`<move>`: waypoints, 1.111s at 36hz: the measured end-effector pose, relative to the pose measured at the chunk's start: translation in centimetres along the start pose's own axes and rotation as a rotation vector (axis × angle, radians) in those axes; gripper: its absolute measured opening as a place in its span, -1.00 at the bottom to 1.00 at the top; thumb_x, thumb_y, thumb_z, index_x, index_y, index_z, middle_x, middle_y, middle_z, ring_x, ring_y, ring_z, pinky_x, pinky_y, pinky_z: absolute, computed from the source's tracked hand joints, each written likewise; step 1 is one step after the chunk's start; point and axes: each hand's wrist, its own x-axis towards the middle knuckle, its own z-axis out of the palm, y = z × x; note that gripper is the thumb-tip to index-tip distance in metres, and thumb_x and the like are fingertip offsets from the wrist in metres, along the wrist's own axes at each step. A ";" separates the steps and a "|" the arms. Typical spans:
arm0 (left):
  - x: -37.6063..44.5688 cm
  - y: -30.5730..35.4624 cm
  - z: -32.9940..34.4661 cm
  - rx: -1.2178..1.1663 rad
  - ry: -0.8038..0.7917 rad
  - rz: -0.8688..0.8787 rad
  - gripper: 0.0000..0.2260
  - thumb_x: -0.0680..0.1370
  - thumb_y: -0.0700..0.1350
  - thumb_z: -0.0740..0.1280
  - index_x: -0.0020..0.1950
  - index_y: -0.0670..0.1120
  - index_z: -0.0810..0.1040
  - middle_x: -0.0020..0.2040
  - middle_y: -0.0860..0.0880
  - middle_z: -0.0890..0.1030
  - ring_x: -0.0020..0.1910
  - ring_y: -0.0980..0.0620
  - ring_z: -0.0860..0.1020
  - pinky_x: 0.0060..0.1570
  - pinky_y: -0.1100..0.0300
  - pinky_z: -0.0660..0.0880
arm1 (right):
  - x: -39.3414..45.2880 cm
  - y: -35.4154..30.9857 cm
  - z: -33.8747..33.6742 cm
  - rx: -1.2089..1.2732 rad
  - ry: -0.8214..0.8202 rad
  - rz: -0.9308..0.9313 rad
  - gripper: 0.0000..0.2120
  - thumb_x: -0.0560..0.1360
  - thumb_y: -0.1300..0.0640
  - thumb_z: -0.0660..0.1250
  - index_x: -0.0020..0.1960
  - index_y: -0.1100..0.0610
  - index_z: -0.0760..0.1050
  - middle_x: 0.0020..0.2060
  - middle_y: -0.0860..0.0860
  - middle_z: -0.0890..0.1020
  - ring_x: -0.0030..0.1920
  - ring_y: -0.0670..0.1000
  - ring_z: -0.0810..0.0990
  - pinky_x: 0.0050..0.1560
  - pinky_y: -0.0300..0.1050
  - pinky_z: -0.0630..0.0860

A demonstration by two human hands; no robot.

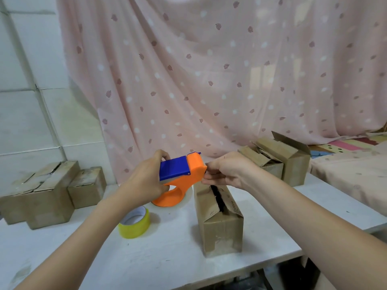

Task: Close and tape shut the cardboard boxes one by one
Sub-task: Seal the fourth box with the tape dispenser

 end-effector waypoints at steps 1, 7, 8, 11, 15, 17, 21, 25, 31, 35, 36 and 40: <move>0.1 0.0 -0.1 0.021 -0.013 0.003 -0.44 0.41 -0.25 0.48 0.27 0.04 0.28 0.07 0.00 0.51 -0.09 0.00 0.50 -0.19 0.21 0.39 | 0.0 0.0 -0.1 -0.011 0.005 0.001 -0.88 0.54 0.42 0.35 -0.18 0.40 0.57 -0.39 0.21 0.62 -0.32 0.17 0.65 -0.12 0.06 0.69; 0.1 -0.8 0.0 0.105 -0.011 0.064 -0.46 0.39 -0.34 0.33 0.34 -0.04 0.37 0.17 -0.03 0.52 0.03 -0.05 0.50 0.04 0.02 0.50 | 0.2 0.3 0.0 -0.005 0.017 0.010 -0.92 0.56 0.41 0.33 -0.12 0.39 0.54 -0.47 0.15 0.62 -0.45 0.05 0.63 -0.27 -0.05 0.68; 0.0 -0.9 0.1 0.105 -0.007 0.069 -0.47 0.39 -0.34 0.33 0.33 -0.04 0.37 0.16 -0.03 0.52 0.03 -0.06 0.50 0.04 0.02 0.49 | 0.2 0.4 0.0 -0.010 0.026 0.003 -0.92 0.56 0.41 0.33 -0.11 0.40 0.55 -0.47 0.15 0.62 -0.45 0.05 0.62 -0.29 -0.06 0.68; -0.2 -0.9 0.5 0.115 0.011 0.084 -0.47 0.40 -0.34 0.31 0.33 -0.05 0.36 0.17 -0.04 0.51 0.03 -0.07 0.49 0.03 0.01 0.49 | 0.0 0.5 -0.2 -0.024 0.039 -0.006 -0.93 0.55 0.41 0.35 0.00 0.43 0.55 -0.40 0.18 0.62 -0.41 0.07 0.63 -0.30 -0.06 0.68; -0.6 -0.9 1.1 0.131 0.033 0.100 -0.47 0.40 -0.33 0.32 0.34 -0.03 0.34 0.15 -0.02 0.50 0.01 -0.04 0.46 -0.01 0.07 0.46 | -0.3 1.0 -0.8 -0.051 0.036 -0.004 -0.87 0.55 0.41 0.36 0.05 0.47 0.55 -0.34 0.21 0.62 -0.38 0.10 0.63 -0.31 -0.06 0.67; -0.7 -0.8 1.6 0.157 0.043 0.111 -0.48 0.40 -0.31 0.33 0.31 0.00 0.34 0.10 0.02 0.49 -0.04 -0.01 0.44 -0.10 0.12 0.41 | -0.4 1.3 -1.0 -0.055 0.048 -0.006 -0.92 0.55 0.42 0.35 0.00 0.45 0.55 -0.36 0.20 0.62 -0.40 0.10 0.62 -0.35 -0.08 0.66; -1.1 -1.8 2.3 0.204 0.072 0.112 -0.53 0.38 -0.31 0.30 0.23 0.02 0.35 0.03 0.01 0.48 -0.06 -0.04 0.45 -0.14 0.07 0.45 | -0.1 1.3 -2.8 -0.063 0.143 -0.035 -0.98 0.54 0.44 0.35 -0.08 0.41 0.52 -0.35 0.20 0.57 -0.44 0.05 0.57 -0.36 -0.07 0.67; -1.9 -4.4 1.2 0.229 0.064 0.079 -0.53 0.38 -0.31 0.27 0.24 0.02 0.39 0.06 0.03 0.50 0.00 -0.05 0.47 -0.11 0.03 0.48 | -0.1 1.2 -7.6 -0.038 0.210 -0.001 -0.91 0.53 0.43 0.37 0.00 0.47 0.53 -0.31 0.22 0.60 -0.37 0.06 0.57 -0.38 -0.08 0.66; -2.1 -5.3 1.4 0.186 -0.007 0.101 -0.45 0.41 -0.35 0.25 0.34 0.08 0.38 0.05 0.06 0.49 0.02 -0.01 0.46 -0.03 0.06 0.48 | 0.0 2.9 -9.3 -0.105 0.175 0.099 -0.85 0.50 0.41 0.42 0.03 0.47 0.56 -0.33 0.19 0.63 -0.39 0.02 0.58 -0.27 -0.03 0.69; -2.4 -5.6 1.8 0.181 -0.065 0.136 -0.19 0.46 -0.37 0.20 0.47 0.40 0.13 -0.06 0.14 0.36 -0.07 0.00 0.45 -0.12 0.09 0.49 | 0.5 3.5 -9.8 -0.105 0.159 0.129 -0.83 0.50 0.39 0.43 0.04 0.47 0.57 -0.33 0.18 0.66 -0.39 0.02 0.60 -0.28 -0.04 0.69; -2.4 -5.6 1.9 0.190 -0.065 0.151 -0.16 0.47 -0.36 0.18 0.46 0.45 0.07 -0.08 0.14 0.34 -0.11 0.01 0.44 -0.15 0.11 0.49 | 0.6 3.6 -9.7 -0.110 0.159 0.129 -0.84 0.50 0.39 0.43 0.03 0.47 0.57 -0.33 0.19 0.66 -0.39 0.02 0.61 -0.29 -0.05 0.69; -2.4 -5.6 2.2 0.219 -0.045 0.196 -0.13 0.48 -0.35 0.18 0.44 0.50 -0.04 -0.08 0.04 0.36 -0.17 0.00 0.42 -0.19 0.14 0.45 | 0.9 3.9 -9.7 -0.125 0.161 0.138 -0.85 0.51 0.38 0.42 0.03 0.46 0.58 -0.29 0.21 0.67 -0.37 0.03 0.61 -0.29 -0.05 0.69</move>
